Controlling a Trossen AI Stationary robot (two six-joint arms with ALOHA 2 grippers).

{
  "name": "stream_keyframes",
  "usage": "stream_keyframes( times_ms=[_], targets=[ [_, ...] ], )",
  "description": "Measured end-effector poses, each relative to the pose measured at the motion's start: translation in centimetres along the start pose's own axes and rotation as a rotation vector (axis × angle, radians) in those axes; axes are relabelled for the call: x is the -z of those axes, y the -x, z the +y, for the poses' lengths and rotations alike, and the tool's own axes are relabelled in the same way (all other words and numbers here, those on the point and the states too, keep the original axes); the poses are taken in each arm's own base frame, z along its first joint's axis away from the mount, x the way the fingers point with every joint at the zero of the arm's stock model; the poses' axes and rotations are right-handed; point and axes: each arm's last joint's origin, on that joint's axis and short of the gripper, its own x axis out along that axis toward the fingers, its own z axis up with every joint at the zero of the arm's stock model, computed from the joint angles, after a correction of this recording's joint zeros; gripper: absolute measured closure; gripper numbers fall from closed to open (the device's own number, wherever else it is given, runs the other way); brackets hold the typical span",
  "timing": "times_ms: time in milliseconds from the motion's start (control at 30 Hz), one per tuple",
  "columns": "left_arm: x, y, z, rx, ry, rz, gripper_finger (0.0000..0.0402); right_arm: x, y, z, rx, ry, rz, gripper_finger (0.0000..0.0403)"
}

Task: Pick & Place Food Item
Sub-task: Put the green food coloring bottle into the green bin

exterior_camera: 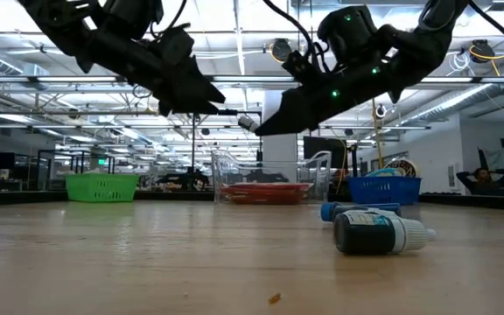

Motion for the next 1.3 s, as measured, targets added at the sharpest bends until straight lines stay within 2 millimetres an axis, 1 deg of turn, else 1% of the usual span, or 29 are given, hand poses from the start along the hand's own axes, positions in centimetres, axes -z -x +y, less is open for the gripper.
stream_keyframes(
  times_ms=[100,233,367,567,833,933,1133,1300],
  targets=[
    [0.0,0.0,-0.4,0.07,-0.079,0.006,0.0147,-0.6,-0.1,-0.4,0.0,-0.017,-0.062,0.0357],
    [-0.2,0.0,-0.5,0.045,-0.11,-0.027,0.0134,-1.3,0.0,-0.4,-0.049,-0.02,-0.148,0.0357],
    [-0.8,0.0,-0.5,0.024,-0.127,-0.088,0.0133,-1.5,0.0,-0.5,-0.061,-0.017,-0.171,0.0357],
    [-1.0,0.1,-0.4,-0.016,-0.145,-0.115,0.0133,-1.6,0.1,-0.2,-0.069,-0.012,-0.179,0.0357],
    [-1.2,0.1,-0.6,0.049,-0.113,-0.135,0.0133,-2.1,0.3,0.4,-0.103,0.03,-0.23,0.0357],
    [-1.1,-0.4,-0.6,0.07,-0.076,-0.149,0.0133,-2.1,0.3,0.4,-0.106,0.031,-0.231,0.0357],
    [0.2,-2.1,-0.6,0.069,-0.034,-0.128,0.0133,-2.2,0.4,0.7,-0.132,0.027,-0.235,0.0357],
    [0.1,-2.4,-0.6,0.08,-0.037,-0.16,0.0133,-2.2,0.5,1.1,-0.142,0.031,-0.237,0.0357]
  ],
)
